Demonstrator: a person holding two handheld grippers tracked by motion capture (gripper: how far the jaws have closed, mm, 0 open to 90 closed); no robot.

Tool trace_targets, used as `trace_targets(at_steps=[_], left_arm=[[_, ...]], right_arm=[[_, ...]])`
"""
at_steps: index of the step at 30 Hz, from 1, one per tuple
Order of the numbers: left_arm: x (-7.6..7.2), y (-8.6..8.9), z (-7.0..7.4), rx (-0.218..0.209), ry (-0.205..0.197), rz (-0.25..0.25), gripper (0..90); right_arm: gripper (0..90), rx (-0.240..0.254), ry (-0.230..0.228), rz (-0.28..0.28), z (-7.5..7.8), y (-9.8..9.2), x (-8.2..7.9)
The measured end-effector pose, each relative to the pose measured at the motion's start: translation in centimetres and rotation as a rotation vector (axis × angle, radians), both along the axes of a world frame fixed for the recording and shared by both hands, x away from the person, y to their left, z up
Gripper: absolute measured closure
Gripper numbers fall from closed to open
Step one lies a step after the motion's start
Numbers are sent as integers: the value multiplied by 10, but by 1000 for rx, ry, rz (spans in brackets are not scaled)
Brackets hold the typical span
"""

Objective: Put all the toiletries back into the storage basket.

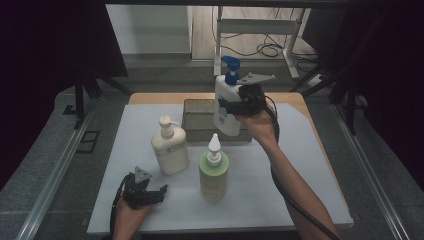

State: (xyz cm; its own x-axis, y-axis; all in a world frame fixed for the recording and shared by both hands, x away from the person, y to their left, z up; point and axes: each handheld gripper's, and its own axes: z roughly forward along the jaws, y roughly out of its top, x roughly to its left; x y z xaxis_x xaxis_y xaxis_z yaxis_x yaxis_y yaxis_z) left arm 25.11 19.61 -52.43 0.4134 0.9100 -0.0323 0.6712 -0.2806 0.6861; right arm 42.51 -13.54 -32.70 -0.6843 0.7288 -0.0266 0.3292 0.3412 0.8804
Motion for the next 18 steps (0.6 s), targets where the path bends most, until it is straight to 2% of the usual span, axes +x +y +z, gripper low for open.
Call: trace_targets(at_steps=[18], left_arm=[[0, 0, 0, -1, 0, 0, 131]], right_arm=[[388, 19, -21, -13, -8, 39, 30]])
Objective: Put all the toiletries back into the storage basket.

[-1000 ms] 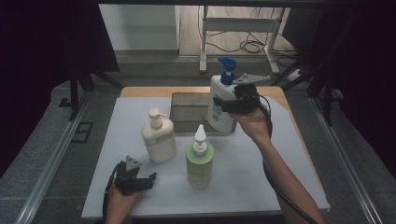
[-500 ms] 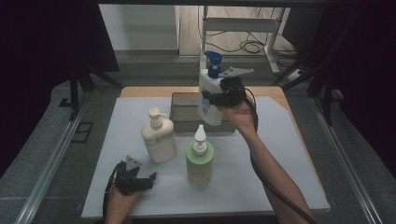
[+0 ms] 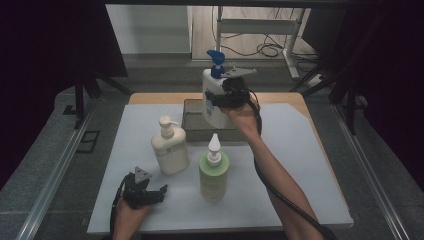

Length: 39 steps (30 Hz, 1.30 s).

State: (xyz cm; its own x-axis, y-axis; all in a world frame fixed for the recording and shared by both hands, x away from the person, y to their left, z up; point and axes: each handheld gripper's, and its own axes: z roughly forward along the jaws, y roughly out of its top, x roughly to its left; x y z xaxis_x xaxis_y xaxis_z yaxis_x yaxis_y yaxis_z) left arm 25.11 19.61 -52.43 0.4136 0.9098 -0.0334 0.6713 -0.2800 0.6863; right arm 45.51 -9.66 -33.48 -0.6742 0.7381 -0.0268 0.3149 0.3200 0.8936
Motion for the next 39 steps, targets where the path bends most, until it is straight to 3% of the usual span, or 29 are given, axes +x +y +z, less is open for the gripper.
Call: trace_targets(at_steps=[20, 39], left_arm=[[0, 0, 0, 3, 3, -2, 130], [0, 1, 0, 6, 3, -4, 130]], right_arm=[[387, 5, -1, -30, -28, 23, 27], [385, -7, 59, -39, -55, 30, 25]])
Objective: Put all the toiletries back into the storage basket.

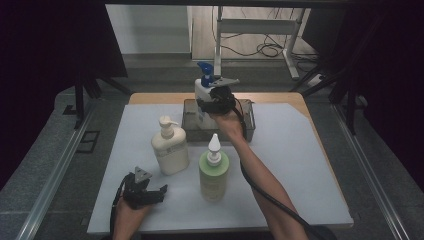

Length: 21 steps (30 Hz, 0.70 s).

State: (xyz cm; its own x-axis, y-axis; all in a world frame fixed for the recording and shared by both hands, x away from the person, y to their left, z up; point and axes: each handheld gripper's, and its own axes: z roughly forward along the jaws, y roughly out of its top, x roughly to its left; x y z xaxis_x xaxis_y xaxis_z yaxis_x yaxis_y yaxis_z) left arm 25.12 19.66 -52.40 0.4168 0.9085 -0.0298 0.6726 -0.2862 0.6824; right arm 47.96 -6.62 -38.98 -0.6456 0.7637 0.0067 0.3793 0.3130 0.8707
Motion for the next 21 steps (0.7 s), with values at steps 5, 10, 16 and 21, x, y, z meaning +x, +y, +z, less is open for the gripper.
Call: trace_targets(at_steps=[5, 10, 16, 21], left_arm=[[0, 0, 0, -4, -2, 3, 130], [0, 0, 0, -4, -2, 3, 130], [0, 0, 0, -4, -2, 3, 130], [0, 0, 0, -4, -1, 3, 130]], right_arm=[[384, 1, 12, 5, -4, 0, -2], [384, -13, 17, 15, -9, 3, -5], [384, -26, 38, 15, -16, 4, -5], [383, -40, 46, 16, -19, 5, -5]])
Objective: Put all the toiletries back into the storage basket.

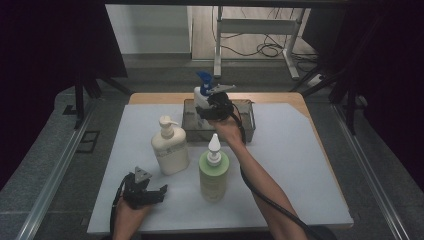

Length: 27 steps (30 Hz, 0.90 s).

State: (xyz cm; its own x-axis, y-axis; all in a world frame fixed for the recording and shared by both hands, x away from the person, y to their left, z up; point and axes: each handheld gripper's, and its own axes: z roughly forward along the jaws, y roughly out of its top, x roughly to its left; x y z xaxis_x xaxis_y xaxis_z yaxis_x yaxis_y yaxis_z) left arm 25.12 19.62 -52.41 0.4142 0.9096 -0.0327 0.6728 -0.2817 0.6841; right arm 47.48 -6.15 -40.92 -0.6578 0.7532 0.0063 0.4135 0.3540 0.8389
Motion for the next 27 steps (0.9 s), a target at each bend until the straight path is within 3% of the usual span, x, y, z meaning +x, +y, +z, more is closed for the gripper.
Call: trace_targets(at_steps=[11, 18, 23, 27], left_arm=[[0, 0, 0, 1, 0, 0, 130], [0, 0, 0, 4, 2, -2, 130], [0, 0, 0, 0, 0, 0, 130], [0, 0, 0, 0, 0, 0, 130]], right_arm=[[375, -30, 7, 18, -2, 4, 1], [369, 2, 21, 5, -5, 2, 6], [365, -2, 21, 14, -4, 2, 7], [310, -5, 37, 30, -3, 1, 7]])
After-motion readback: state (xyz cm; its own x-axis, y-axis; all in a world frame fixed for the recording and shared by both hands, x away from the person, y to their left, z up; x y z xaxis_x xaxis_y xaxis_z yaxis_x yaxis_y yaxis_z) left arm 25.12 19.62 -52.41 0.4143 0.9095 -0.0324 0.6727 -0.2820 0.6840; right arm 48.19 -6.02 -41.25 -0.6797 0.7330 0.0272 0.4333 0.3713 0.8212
